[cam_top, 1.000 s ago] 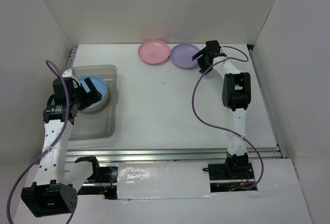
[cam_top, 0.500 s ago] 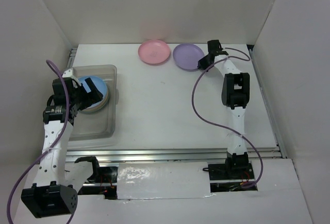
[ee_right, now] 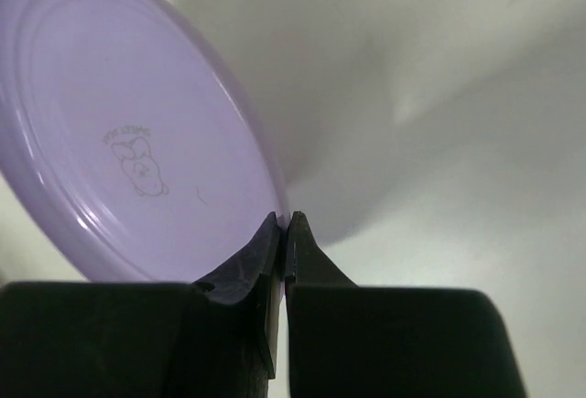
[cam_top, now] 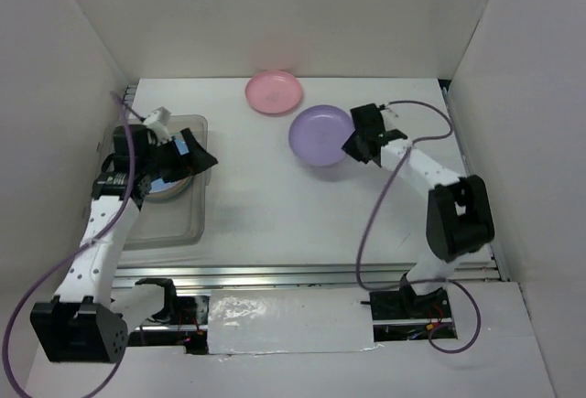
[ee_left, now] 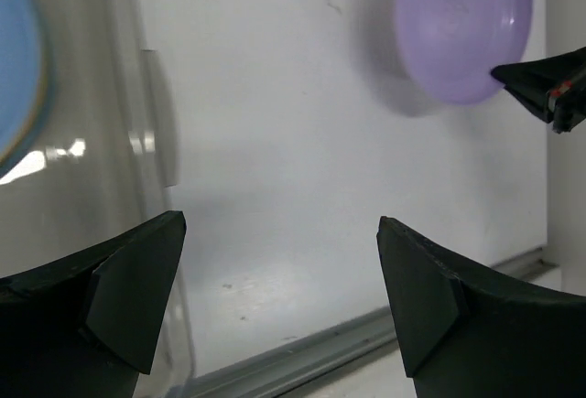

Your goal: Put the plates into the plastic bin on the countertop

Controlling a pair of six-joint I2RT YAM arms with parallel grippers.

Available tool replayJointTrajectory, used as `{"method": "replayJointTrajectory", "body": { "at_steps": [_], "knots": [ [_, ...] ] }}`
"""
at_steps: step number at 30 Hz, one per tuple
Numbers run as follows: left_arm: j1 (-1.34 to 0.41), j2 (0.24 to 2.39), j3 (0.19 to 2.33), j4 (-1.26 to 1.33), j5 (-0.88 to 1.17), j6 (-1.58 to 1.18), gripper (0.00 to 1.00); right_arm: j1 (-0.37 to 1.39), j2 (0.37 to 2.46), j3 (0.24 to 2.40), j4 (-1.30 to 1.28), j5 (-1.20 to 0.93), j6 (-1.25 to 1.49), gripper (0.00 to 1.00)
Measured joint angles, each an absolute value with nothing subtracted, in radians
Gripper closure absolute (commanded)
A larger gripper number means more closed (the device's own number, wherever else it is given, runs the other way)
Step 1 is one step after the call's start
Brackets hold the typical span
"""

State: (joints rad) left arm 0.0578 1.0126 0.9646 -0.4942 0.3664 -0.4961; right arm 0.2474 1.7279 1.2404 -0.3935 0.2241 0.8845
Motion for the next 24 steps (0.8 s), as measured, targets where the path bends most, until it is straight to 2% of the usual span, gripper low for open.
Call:
{"method": "replayJointTrajectory", "body": {
  "at_steps": [5,11,19,22,24],
  "knots": [
    [-0.140,1.191,1.076,-0.456,0.381,-0.532,0.01,0.495,1.465,1.079,-0.364,0.237,0.839,1.00],
    [-0.221,1.334,1.147,-0.447,0.288,-0.558,0.08,0.569,1.264,0.931,-0.322,0.198,0.840,1.00],
    [-0.225,1.355,1.134,-0.427,0.238,-0.608,0.09,0.653,1.244,0.934,-0.316,0.182,0.845,1.00],
    [-0.232,1.355,1.134,-0.420,0.218,-0.614,0.02,0.655,1.250,0.944,-0.324,0.200,0.851,1.00],
    [-0.239,1.354,1.134,-0.418,0.200,-0.623,0.01,0.655,1.251,0.949,-0.332,0.214,0.859,1.00]
  ]
}}
